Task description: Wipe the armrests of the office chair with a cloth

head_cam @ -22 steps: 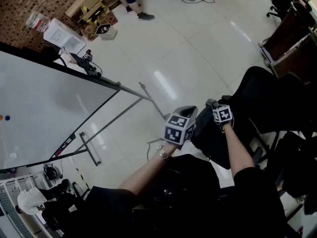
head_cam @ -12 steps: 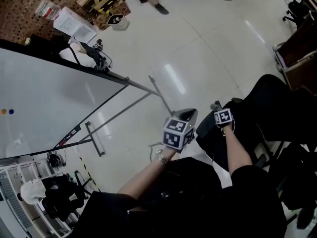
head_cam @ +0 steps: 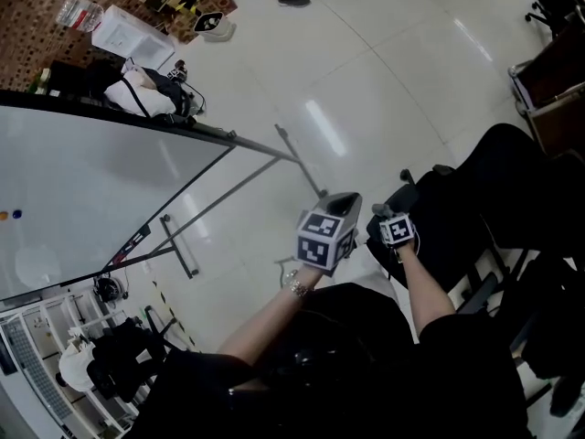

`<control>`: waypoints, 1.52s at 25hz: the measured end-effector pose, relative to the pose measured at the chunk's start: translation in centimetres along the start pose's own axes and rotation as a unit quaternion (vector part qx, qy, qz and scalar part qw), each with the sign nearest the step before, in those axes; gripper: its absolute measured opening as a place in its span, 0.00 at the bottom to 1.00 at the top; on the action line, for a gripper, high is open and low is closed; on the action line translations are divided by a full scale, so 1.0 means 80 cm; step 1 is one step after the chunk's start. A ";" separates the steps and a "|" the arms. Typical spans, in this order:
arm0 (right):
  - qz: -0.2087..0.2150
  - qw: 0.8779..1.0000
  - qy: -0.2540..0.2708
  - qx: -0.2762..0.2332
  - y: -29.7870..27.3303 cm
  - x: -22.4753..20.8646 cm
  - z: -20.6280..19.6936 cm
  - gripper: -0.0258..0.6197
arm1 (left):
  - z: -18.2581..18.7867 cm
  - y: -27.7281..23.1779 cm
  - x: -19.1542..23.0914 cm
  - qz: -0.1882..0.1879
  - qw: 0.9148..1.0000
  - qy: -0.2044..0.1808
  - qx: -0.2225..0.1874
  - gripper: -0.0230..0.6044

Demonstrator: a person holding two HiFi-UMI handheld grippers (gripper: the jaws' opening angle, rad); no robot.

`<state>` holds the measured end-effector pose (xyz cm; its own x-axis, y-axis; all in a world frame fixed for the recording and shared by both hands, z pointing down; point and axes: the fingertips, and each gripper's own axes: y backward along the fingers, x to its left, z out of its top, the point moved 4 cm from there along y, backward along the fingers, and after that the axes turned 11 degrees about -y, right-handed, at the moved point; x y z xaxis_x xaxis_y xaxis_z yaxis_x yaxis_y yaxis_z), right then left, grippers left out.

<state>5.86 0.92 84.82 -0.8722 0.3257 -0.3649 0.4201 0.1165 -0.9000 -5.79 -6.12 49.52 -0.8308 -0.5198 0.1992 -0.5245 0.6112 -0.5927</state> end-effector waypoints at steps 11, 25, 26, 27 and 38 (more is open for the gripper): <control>0.027 0.999 0.035 0.015 -0.005 0.066 -0.050 0.09 | -0.016 0.008 -0.006 -0.010 1.000 -0.012 0.008 0.04; -0.077 0.995 -0.043 -0.054 0.067 -0.141 0.045 0.09 | -0.022 0.009 -0.038 -0.025 0.999 -0.026 0.009 0.04; -0.087 0.994 -0.045 -0.045 0.063 -0.153 0.044 0.09 | -0.025 0.010 -0.040 -0.025 0.999 -0.025 0.013 0.04; -0.093 0.994 -0.046 -0.043 0.061 -0.160 0.047 0.09 | -0.028 0.010 -0.043 -0.024 0.999 -0.025 0.016 0.04; -0.049 0.994 -0.080 -0.058 0.029 -0.090 0.012 0.09 | -0.039 0.022 -0.034 -0.010 1.000 -0.019 0.017 0.04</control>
<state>12.85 -2.10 85.14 -0.9350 0.1544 -0.3192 0.3495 0.2497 -0.9031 -5.03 -1.76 50.39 -0.8123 -0.5543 0.1816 -0.5337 0.5807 -0.6148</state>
